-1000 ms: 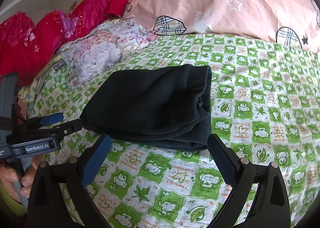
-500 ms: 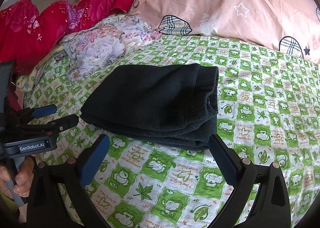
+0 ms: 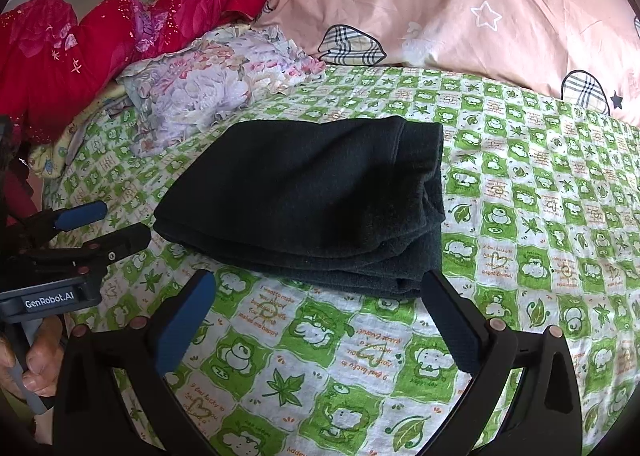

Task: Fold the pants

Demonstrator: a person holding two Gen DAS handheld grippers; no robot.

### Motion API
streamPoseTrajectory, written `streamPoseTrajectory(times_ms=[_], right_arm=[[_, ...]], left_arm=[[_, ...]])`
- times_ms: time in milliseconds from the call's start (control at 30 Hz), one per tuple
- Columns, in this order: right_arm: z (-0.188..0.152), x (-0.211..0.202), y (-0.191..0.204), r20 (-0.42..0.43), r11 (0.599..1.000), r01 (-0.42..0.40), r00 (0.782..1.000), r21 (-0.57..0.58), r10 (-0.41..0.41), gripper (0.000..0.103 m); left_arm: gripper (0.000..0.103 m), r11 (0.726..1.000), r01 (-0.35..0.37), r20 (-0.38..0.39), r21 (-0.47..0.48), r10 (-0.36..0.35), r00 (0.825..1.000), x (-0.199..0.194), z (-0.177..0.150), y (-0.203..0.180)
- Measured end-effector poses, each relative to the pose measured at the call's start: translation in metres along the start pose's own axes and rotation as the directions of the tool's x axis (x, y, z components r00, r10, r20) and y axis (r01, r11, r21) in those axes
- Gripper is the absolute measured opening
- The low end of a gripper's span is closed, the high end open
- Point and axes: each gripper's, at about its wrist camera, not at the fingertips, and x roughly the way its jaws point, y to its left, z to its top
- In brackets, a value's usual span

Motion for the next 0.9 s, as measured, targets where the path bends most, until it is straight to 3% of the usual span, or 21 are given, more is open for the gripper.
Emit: streamPoseTrajectory(times_ms=[900], right_arm=[[-0.002,0.011,0.010,0.019,1.000,-0.018,1.000,-0.004,0.018,0.102]], left_arm=[[0.095,1.000,0.021,0.004,-0.002,-0.021,1.000,0.012,-0.004,0.006]])
